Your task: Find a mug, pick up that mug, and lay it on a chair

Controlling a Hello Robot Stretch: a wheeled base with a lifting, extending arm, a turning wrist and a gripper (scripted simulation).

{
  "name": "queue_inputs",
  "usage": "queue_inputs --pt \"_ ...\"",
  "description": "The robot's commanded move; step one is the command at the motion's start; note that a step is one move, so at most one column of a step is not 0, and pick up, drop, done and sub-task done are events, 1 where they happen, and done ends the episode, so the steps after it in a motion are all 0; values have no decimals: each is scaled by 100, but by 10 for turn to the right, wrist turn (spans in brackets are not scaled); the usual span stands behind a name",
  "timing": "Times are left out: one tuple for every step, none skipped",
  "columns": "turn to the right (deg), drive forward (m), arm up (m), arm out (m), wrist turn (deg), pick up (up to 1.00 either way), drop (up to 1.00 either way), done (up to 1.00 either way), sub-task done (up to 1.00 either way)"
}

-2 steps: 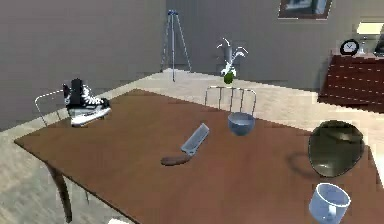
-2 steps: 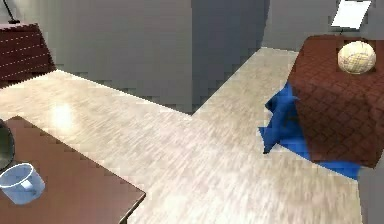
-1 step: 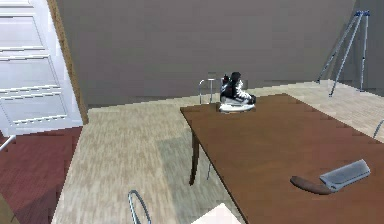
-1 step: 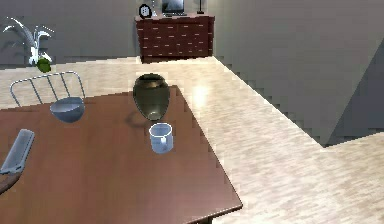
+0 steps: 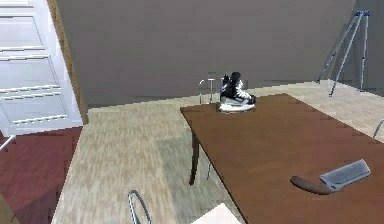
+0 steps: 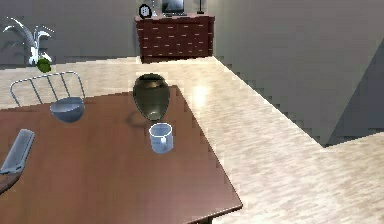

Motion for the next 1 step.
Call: queue_inputs --pt "0 0 38 0 0 0 0 0 0"
